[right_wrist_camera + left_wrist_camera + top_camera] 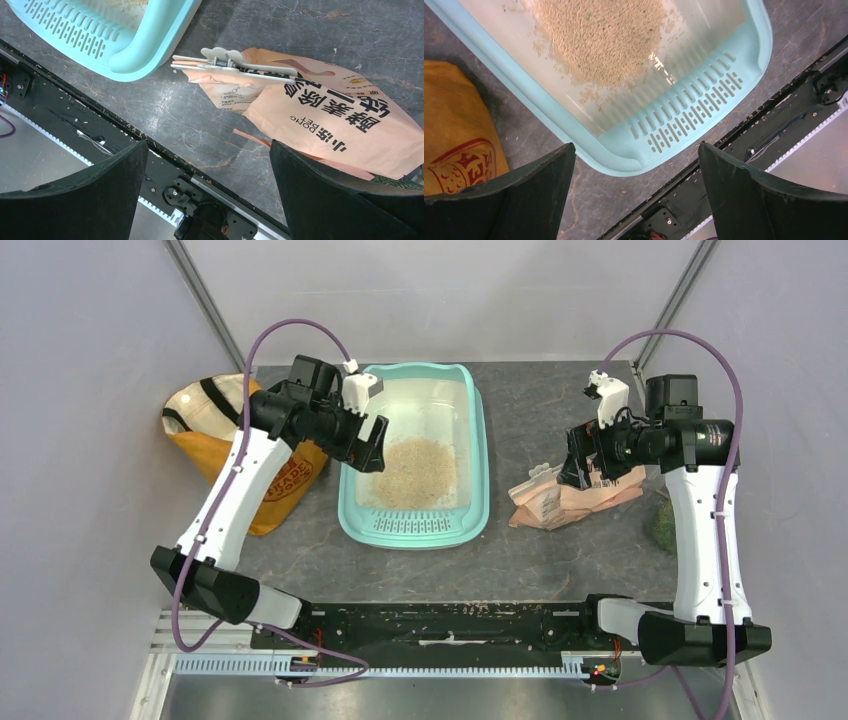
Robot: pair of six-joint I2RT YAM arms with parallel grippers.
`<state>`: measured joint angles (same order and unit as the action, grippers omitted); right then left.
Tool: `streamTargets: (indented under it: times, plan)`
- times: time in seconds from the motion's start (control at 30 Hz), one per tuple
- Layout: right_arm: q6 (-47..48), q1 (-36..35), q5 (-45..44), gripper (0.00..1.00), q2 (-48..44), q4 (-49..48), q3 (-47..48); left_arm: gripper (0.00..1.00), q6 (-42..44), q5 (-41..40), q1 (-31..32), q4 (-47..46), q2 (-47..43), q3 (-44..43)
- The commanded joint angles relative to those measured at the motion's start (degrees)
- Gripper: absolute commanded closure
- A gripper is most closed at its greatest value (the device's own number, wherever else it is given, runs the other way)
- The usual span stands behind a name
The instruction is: Fill the litter box with clean litter
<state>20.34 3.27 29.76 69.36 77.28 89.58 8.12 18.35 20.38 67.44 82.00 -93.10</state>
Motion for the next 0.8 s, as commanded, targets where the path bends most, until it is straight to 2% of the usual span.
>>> streamTargets:
  times: [0.0, 0.17, 0.4, 0.53, 0.63, 0.77]
  plan:
    - [0.28, 0.25, 0.9, 0.01, -1.51, 0.59, 2.09, 0.01, -0.07, 6.56, 0.41, -3.54, 1.1, -6.77]
    - [1.95, 0.25, -0.53, 0.01, -2.89, 1.24, 0.59, 0.01, 1.78, 19.22, 3.58, -2.77, 10.38, -18.11]
    - [6.01, 1.94, -0.17, 0.01, -1.55, 3.41, 0.84, 0.01, 0.95, 21.73, 14.11, -5.67, 24.41, -31.99]
    - [9.72, 5.55, -0.96, 0.01, 0.96, 6.24, 3.23, 0.01, -0.6, 20.16, 20.45, -12.74, 27.94, -31.25]
    - [12.53, 12.55, 0.97, 0.01, 2.84, 10.28, 5.4, 0.01, -2.66, 18.46, 24.29, -19.99, 29.66, -28.55]
    - [19.54, 22.75, 3.27, 0.01, 4.15, 18.07, 5.42, 0.01, -3.37, 14.52, 28.07, -23.7, 33.69, -29.35]
